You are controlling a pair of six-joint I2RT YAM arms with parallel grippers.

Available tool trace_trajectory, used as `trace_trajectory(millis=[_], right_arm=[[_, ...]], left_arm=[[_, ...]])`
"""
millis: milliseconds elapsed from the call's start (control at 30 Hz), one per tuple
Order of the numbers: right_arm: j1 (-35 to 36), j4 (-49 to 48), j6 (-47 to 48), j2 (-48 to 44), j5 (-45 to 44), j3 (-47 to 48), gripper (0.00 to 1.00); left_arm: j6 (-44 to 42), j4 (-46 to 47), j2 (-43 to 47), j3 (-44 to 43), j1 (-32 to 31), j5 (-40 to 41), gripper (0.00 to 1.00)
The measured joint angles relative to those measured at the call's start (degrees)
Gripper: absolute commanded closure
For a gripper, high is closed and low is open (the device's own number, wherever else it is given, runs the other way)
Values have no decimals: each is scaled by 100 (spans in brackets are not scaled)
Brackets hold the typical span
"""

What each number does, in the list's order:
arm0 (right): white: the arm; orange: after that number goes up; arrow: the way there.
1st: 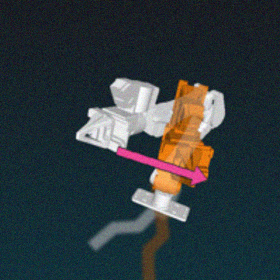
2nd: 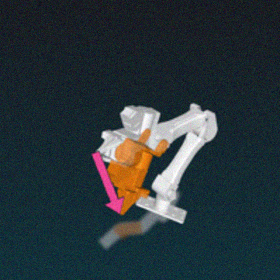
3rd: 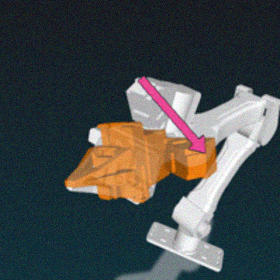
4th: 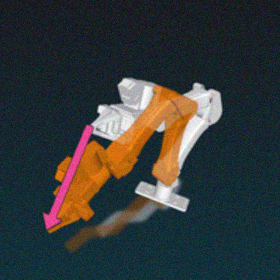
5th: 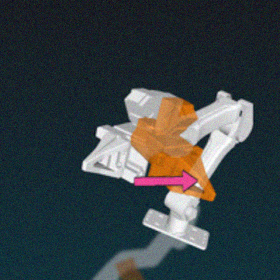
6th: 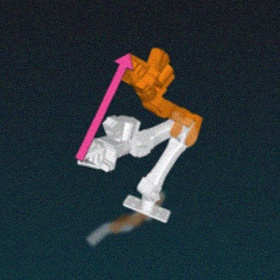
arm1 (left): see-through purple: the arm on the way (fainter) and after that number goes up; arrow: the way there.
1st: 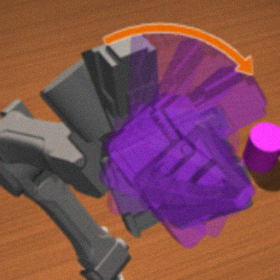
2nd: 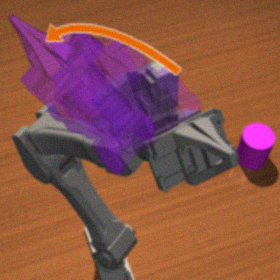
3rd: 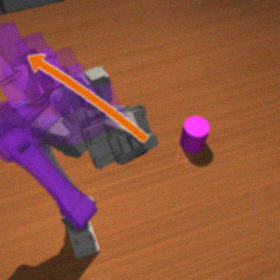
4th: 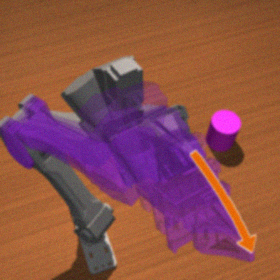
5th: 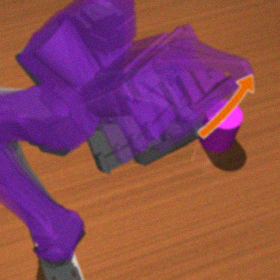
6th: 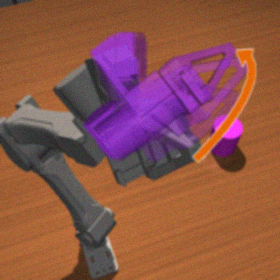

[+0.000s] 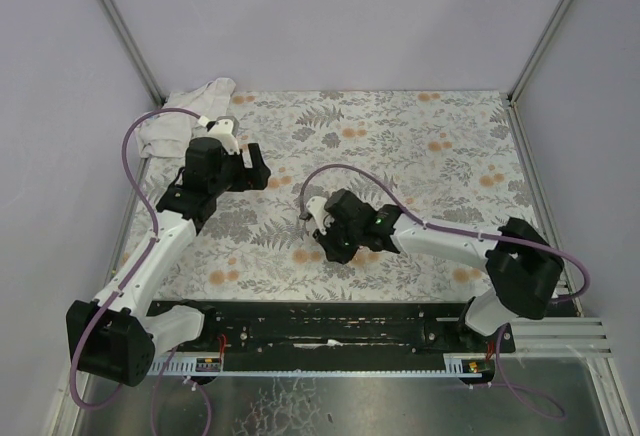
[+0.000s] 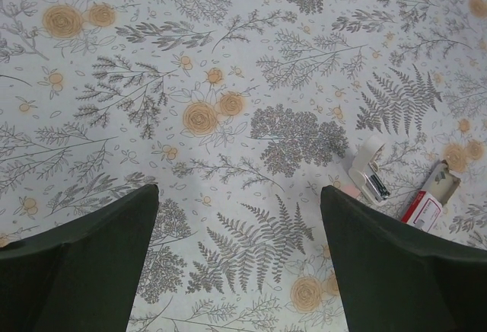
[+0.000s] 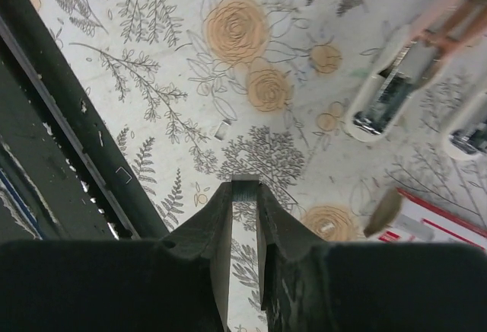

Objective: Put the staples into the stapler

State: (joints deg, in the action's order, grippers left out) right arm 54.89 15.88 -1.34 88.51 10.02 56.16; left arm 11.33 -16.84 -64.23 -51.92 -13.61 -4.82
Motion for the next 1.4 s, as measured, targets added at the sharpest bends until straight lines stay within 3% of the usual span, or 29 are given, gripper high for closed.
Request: trace_trajectory(millis=[267, 967, 1100, 1400], right_arm=[[396, 11, 225, 577, -57, 85, 81], [411, -39, 369, 992, -511, 35, 76], [411, -55, 374, 1001, -612, 0, 71], [422, -173, 295, 866, -898, -197, 48]], left_arm=[[2, -44, 153, 20, 22, 94, 14], [2, -44, 275, 33, 22, 68, 14], [0, -46, 293, 33, 22, 63, 14], [2, -46, 402, 33, 22, -55, 14]])
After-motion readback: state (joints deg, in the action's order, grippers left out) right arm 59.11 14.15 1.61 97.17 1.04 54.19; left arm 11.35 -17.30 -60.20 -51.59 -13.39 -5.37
